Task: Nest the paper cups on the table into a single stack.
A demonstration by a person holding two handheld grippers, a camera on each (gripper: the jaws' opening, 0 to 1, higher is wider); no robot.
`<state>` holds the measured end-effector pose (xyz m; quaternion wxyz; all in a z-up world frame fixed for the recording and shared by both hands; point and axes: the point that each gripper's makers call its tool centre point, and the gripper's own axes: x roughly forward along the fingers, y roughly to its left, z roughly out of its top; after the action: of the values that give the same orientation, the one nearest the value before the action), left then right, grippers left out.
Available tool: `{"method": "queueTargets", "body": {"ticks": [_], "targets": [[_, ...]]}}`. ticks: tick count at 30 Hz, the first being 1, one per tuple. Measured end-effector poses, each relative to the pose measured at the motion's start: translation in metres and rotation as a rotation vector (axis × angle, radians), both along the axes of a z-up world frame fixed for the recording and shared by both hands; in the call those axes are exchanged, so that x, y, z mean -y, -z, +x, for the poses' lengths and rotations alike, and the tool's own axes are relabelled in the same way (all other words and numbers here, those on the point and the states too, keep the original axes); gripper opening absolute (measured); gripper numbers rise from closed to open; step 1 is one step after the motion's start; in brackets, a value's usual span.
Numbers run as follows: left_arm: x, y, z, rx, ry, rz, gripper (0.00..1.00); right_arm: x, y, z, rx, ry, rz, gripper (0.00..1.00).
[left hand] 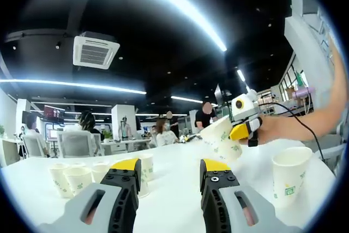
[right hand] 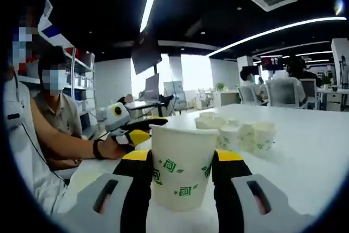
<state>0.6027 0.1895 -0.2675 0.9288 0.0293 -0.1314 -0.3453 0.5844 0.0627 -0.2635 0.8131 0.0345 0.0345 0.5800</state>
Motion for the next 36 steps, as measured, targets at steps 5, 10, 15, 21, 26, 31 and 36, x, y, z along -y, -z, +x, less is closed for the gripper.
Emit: {"method": "queueTargets", "body": {"ticks": [5, 10, 15, 21, 26, 31, 36], "targets": [[0.0, 0.001, 0.001, 0.001, -0.003, 0.008, 0.46, 0.0, -0.029, -0.036, 0.071, -0.038, 0.107, 0.45], [-0.001, 0.002, 0.002, -0.001, -0.004, 0.008, 0.46, -0.005, -0.052, -0.075, 0.122, -0.078, 0.151, 0.45], [-0.001, 0.002, 0.002, 0.002, -0.004, 0.013, 0.46, -0.02, -0.057, -0.113, 0.155, -0.142, 0.156, 0.45], [0.001, 0.002, 0.0, 0.001, -0.002, 0.014, 0.46, -0.038, -0.023, -0.122, 0.199, -0.131, 0.049, 0.46], [0.001, 0.002, 0.0, 0.001, 0.0, 0.014, 0.46, -0.046, 0.0, -0.119, 0.188, -0.111, 0.031, 0.46], [-0.001, 0.002, 0.003, 0.0, 0.0, 0.012, 0.46, -0.047, 0.007, -0.118, 0.199, -0.085, 0.038, 0.47], [-0.001, 0.002, 0.004, 0.0, 0.0, 0.012, 0.46, -0.047, 0.014, -0.118, 0.199, -0.073, 0.032, 0.47]]}}
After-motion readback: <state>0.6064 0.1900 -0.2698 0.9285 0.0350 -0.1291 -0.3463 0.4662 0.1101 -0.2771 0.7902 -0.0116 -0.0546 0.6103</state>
